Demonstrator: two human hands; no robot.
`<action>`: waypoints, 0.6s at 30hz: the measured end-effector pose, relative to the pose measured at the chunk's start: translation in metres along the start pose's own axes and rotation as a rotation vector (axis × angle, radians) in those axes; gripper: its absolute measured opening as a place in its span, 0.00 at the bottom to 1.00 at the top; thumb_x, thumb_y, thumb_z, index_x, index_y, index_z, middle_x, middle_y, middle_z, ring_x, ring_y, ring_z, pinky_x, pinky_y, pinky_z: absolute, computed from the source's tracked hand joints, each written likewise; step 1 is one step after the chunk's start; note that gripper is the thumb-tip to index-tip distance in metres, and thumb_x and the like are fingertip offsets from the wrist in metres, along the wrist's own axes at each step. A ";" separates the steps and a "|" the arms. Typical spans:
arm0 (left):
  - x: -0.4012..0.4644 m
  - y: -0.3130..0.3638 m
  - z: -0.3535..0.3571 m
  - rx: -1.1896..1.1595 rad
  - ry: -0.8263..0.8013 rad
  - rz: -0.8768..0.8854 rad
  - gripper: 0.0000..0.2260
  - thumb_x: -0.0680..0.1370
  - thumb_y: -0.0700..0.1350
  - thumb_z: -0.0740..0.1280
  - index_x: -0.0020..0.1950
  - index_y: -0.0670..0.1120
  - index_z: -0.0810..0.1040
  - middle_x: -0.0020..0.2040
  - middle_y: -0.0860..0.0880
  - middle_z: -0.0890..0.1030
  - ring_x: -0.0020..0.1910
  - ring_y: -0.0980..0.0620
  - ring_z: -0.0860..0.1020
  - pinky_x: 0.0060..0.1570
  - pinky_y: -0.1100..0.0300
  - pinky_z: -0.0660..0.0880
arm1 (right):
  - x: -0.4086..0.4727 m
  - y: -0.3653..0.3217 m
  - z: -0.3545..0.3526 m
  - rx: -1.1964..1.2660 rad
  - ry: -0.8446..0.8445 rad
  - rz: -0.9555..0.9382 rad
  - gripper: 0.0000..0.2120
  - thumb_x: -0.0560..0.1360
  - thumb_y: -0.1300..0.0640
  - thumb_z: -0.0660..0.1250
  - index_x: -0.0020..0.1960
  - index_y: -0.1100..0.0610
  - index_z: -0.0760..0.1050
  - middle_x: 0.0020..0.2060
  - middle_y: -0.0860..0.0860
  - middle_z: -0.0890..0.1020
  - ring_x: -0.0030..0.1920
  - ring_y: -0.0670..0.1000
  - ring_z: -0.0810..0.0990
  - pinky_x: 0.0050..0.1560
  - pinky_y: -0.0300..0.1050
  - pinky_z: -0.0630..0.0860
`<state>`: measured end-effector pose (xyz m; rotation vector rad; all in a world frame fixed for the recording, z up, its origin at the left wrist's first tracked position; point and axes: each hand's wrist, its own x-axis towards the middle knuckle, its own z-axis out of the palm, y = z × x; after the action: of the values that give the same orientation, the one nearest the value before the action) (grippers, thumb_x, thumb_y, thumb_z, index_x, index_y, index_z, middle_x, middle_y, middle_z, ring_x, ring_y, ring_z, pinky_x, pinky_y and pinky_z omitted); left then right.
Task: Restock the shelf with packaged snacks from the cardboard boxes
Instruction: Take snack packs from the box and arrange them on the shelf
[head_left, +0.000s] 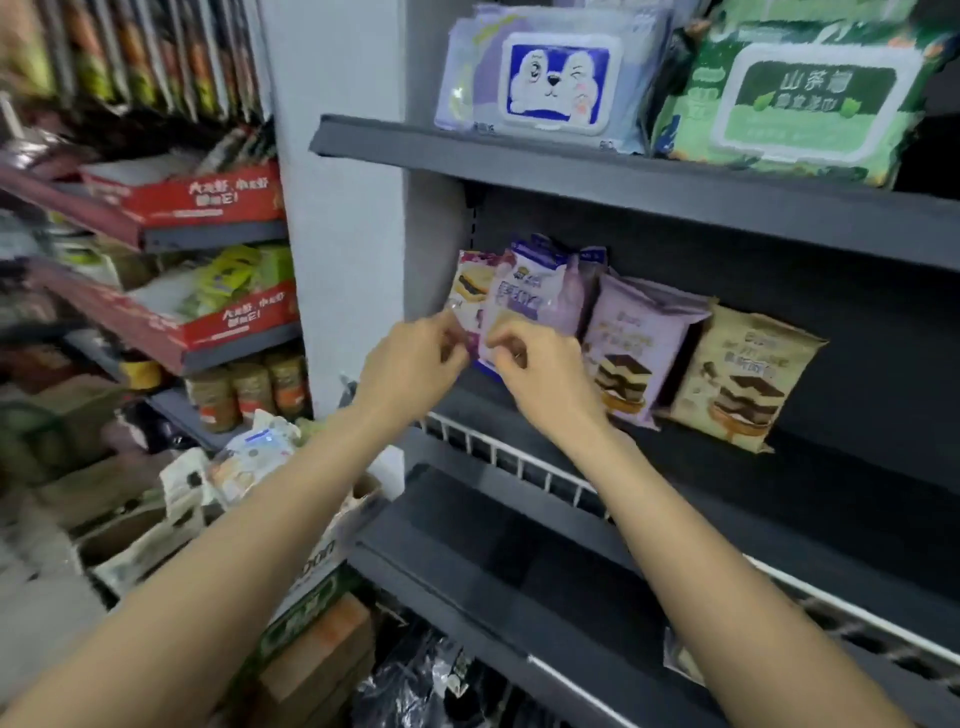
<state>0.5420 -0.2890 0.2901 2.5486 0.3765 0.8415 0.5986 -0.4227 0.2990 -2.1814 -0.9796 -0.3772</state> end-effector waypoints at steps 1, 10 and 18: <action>-0.015 -0.023 -0.011 -0.002 -0.024 -0.049 0.08 0.76 0.45 0.62 0.53 0.48 0.78 0.47 0.47 0.83 0.49 0.43 0.79 0.46 0.53 0.76 | -0.006 -0.017 0.019 0.021 -0.045 -0.020 0.09 0.77 0.59 0.61 0.53 0.55 0.79 0.47 0.53 0.83 0.47 0.54 0.80 0.48 0.49 0.76; -0.182 -0.236 -0.112 0.138 -0.157 -0.478 0.07 0.77 0.44 0.62 0.50 0.46 0.79 0.40 0.48 0.80 0.39 0.47 0.78 0.38 0.53 0.76 | -0.093 -0.172 0.233 0.083 -0.556 -0.055 0.12 0.79 0.58 0.60 0.58 0.59 0.77 0.51 0.55 0.81 0.51 0.57 0.79 0.49 0.55 0.78; -0.339 -0.394 -0.144 0.207 -0.377 -0.782 0.10 0.76 0.44 0.62 0.53 0.41 0.78 0.50 0.40 0.81 0.51 0.40 0.78 0.46 0.52 0.74 | -0.201 -0.241 0.413 0.031 -0.978 0.067 0.15 0.78 0.60 0.59 0.63 0.59 0.75 0.58 0.58 0.78 0.57 0.58 0.77 0.50 0.47 0.75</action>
<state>0.1417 -0.0290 0.0376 2.3363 1.2619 0.0313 0.2761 -0.1269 0.0195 -2.3527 -1.3631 0.8163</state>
